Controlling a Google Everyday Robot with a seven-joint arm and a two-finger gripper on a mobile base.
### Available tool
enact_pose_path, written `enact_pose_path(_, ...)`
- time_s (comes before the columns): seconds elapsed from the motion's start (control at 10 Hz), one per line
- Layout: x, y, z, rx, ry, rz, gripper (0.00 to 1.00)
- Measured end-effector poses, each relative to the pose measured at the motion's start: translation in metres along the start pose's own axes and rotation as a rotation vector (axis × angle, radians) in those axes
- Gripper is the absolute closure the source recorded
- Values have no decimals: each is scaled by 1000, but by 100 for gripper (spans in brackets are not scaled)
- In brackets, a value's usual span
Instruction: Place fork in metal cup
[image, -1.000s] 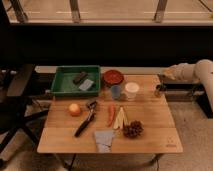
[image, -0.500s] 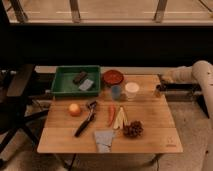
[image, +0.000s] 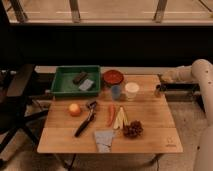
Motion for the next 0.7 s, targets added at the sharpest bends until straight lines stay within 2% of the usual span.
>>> enact_pose_path(0.7,2,1,1,-4,2,2,23)
